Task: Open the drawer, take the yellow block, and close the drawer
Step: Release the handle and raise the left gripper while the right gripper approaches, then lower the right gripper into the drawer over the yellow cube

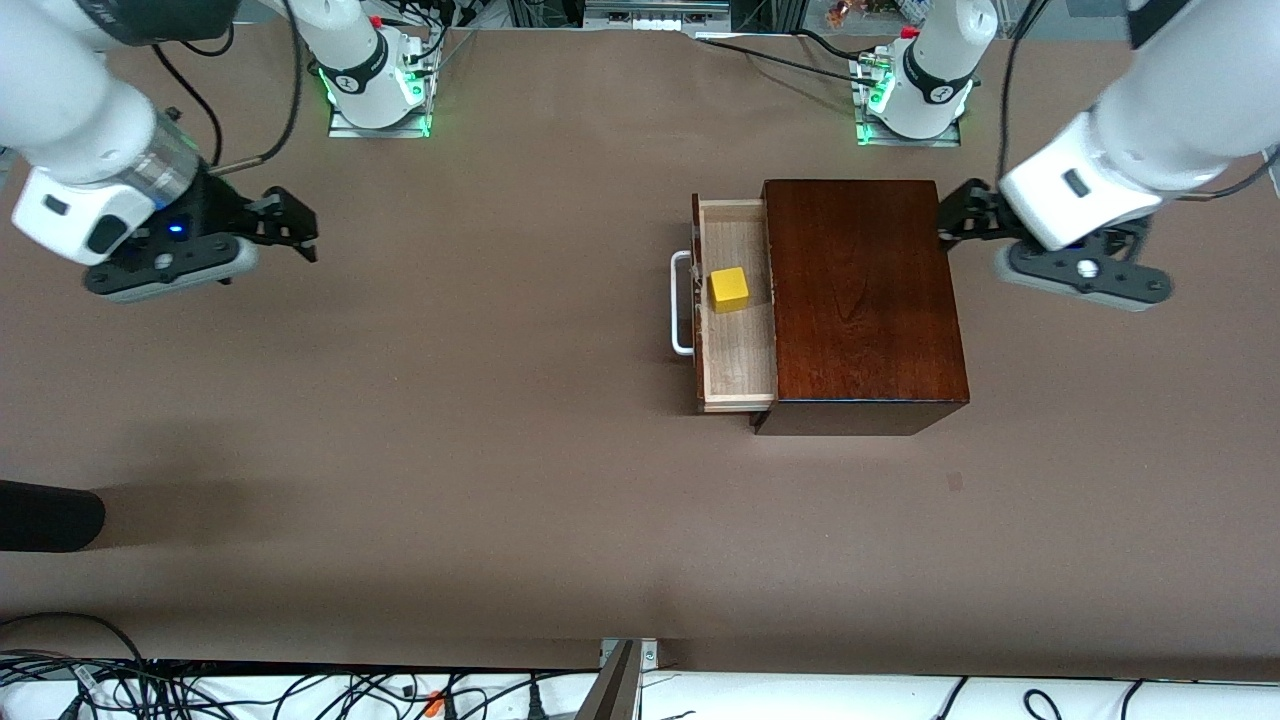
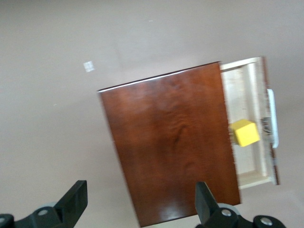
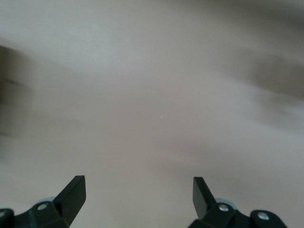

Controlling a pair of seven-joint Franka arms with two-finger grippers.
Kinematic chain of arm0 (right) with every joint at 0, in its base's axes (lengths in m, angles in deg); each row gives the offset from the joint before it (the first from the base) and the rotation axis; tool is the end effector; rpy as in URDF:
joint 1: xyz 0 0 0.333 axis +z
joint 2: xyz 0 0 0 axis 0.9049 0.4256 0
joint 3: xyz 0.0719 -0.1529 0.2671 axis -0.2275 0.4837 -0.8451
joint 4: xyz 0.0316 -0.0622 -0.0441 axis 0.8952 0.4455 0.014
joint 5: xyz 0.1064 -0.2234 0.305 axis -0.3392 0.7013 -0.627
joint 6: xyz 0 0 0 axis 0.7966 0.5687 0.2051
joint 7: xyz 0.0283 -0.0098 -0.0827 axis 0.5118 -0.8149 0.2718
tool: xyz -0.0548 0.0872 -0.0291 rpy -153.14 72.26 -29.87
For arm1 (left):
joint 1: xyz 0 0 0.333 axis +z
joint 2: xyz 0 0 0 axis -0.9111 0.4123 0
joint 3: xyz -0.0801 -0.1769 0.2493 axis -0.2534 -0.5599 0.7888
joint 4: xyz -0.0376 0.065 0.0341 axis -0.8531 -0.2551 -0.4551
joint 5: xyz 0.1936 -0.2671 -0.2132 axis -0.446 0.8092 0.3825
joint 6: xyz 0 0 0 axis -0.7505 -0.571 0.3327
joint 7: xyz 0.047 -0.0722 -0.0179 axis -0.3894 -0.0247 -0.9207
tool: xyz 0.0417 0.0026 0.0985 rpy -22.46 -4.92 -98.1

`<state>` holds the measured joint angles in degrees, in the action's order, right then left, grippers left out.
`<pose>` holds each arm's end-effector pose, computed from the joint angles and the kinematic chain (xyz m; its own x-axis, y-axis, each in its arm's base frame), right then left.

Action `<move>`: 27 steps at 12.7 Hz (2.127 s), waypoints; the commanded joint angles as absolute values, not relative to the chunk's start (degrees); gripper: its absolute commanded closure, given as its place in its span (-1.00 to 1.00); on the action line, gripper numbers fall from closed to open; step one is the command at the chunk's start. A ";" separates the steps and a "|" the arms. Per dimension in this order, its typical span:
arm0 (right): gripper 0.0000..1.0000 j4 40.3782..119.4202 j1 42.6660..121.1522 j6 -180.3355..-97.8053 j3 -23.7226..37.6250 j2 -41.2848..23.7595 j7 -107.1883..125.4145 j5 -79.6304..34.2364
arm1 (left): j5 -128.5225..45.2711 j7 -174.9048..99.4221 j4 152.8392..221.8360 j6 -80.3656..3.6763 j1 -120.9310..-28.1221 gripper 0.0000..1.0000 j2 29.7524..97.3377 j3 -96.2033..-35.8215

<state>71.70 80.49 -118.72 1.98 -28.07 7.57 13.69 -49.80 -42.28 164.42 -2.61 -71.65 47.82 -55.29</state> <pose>0.5629 0.1540 0.5854 0.9475 0.3197 0.0040 0.3197 -0.9475 -0.0087 0.5761 -0.1324 0.6219 0.9749 -0.2024 -0.0929 -0.2001 -0.9792 0.0336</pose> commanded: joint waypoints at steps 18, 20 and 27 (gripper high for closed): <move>-1.00 41.35 112.70 -130.06 -7.73 8.55 33.52 23.03 | -48.59 -44.19 176.13 -9.06 -66.00 -1.00 41.88 -49.36; -1.00 41.35 114.20 -130.24 -7.81 8.82 33.53 23.64 | -48.76 -43.84 176.13 -9.95 -66.61 -1.00 41.88 -49.44; -1.00 41.35 116.84 -134.28 -7.64 12.86 33.08 24.86 | -51.14 -43.67 176.39 -11.27 -66.44 -1.00 41.88 -49.62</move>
<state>43.38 116.07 -133.55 -8.15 10.74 32.65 23.38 -49.69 -43.44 178.00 -11.21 -66.57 40.91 -49.29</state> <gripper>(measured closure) 0.000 0.000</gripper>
